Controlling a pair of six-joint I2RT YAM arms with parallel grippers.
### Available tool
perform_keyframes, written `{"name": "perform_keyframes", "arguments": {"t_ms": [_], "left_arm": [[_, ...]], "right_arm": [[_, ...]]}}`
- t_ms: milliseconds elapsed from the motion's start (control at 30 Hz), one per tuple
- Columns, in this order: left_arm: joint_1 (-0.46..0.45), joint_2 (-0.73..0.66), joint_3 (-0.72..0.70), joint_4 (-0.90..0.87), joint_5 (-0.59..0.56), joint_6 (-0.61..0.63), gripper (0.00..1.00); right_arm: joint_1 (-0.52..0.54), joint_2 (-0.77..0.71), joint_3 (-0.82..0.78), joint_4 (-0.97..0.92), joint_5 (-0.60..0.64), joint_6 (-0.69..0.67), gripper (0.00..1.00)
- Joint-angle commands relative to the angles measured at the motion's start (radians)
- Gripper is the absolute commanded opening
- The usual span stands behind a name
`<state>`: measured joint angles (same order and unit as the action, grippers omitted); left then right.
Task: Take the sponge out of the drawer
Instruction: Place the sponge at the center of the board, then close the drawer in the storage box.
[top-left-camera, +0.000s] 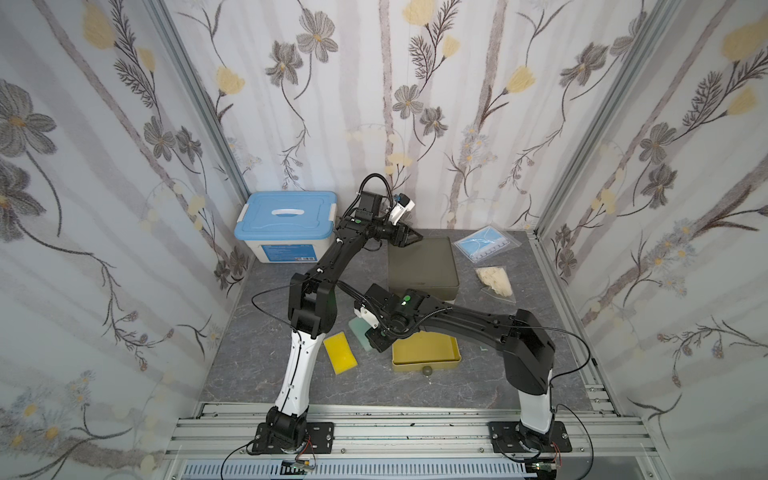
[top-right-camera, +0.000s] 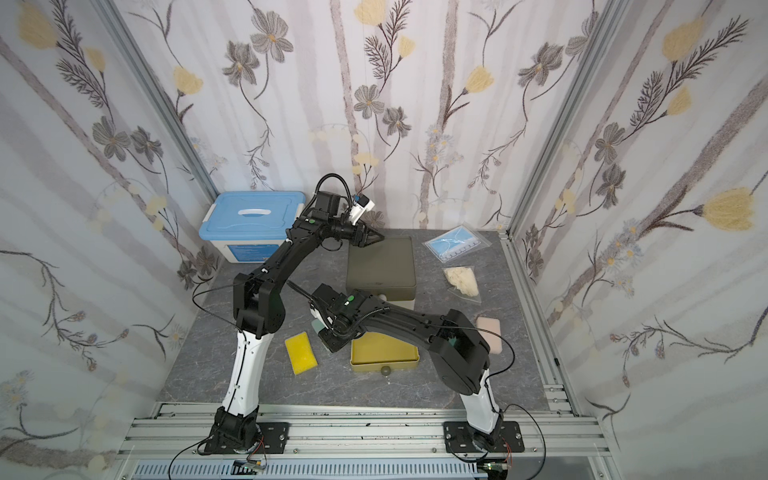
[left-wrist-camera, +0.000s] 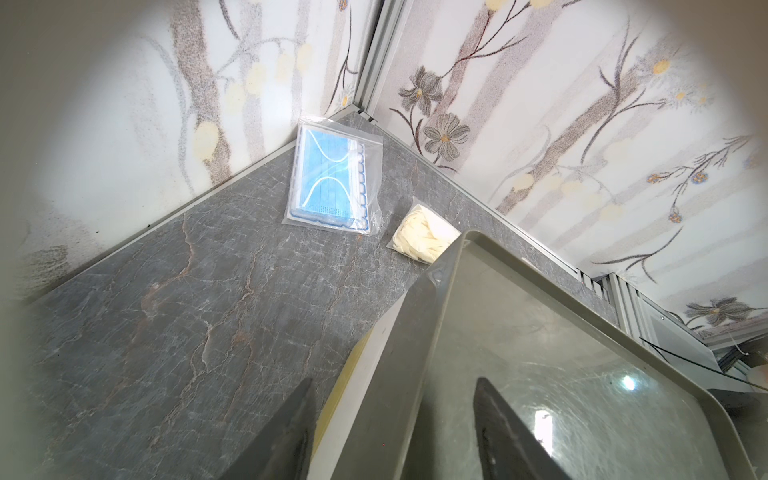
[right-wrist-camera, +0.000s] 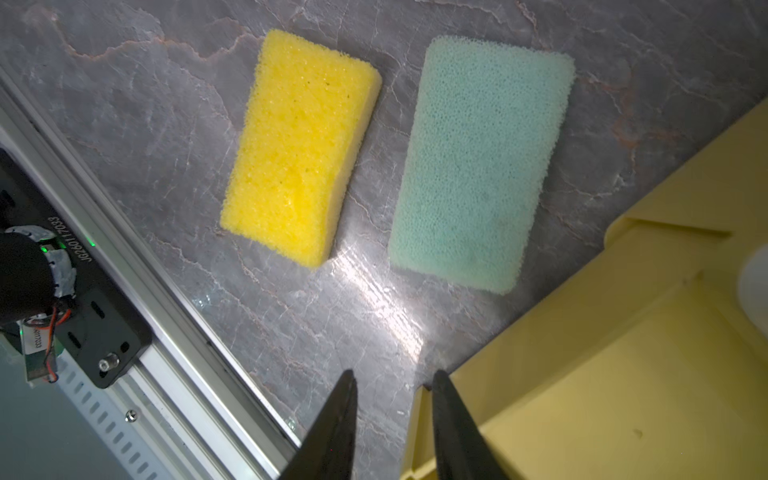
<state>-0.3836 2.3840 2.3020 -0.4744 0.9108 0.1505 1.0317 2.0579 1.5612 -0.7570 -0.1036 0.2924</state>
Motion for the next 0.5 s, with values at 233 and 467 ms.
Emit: {"name": "perform_keyframes", "arguments": {"t_ms": [233, 467], "left_arm": [[0.000, 0.022, -0.007, -0.170, -0.006, -0.001, 0.61], [0.002, 0.027, -0.007, -0.158, -0.001, -0.008, 0.61]], "right_arm": [[0.054, -0.309, -0.310, 0.038, 0.073, 0.116, 0.00], [0.077, -0.452, -0.535, 0.146, 0.095, 0.242, 0.00]]}}
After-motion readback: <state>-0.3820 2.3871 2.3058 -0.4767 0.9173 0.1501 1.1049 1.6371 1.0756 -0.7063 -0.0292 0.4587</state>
